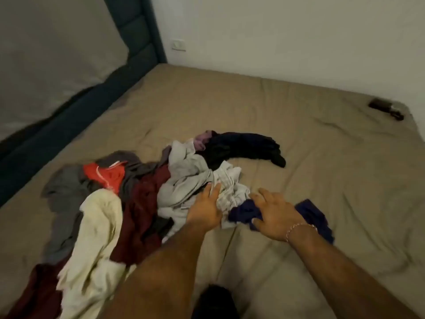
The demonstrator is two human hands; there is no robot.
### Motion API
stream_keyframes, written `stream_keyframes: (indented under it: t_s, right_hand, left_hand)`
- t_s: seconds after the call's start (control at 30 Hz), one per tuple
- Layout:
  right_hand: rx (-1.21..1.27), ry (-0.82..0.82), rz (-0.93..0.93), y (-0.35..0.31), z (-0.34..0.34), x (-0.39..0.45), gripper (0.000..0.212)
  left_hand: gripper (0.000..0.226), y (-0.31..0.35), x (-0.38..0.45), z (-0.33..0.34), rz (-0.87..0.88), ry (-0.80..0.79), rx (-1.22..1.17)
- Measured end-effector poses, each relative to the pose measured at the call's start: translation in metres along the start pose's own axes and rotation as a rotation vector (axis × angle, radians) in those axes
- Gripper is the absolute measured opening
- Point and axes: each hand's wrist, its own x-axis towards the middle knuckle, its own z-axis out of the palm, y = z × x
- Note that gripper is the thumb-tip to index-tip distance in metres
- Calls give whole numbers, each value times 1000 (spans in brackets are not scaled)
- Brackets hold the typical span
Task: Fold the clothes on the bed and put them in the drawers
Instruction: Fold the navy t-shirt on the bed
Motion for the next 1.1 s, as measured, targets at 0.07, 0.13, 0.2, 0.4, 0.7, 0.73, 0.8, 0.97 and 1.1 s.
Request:
stream_keyframes:
  t_s: [0.07, 0.13, 0.2, 0.4, 0.7, 0.73, 0.8, 0.97, 1.1]
  right_hand:
    - [90, -55, 51, 17, 33, 60, 78]
    - [154, -151, 144, 28, 69, 103, 79]
    - [181, -284, 263, 41, 110, 138, 87]
    - [156, -705, 418, 97, 216, 220, 108]
    - [281, -709, 641, 84, 250, 254, 90]
    - [323, -699, 621, 87, 249, 249, 83]
    - [346, -660, 529, 99, 249, 237, 74]
    - [312, -438, 206, 124, 253, 227, 71]
    - [97, -549, -87, 143, 244, 235, 54]
  left_hand:
    - [93, -26, 68, 28, -160, -145, -1]
    - [105, -50, 122, 53, -320, -291, 33]
    - [115, -59, 164, 80, -359, -379, 88]
    - [123, -78, 222, 160, -374, -452, 184]
    - [123, -50, 228, 150, -422, -507, 215]
    - [123, -50, 225, 147, -420, -510, 200]
    - [121, -54, 212, 145, -422, -471, 144]
    - [106, -53, 202, 155, -460, -327, 101]
    - [96, -31, 187, 175, -521, -145, 151]
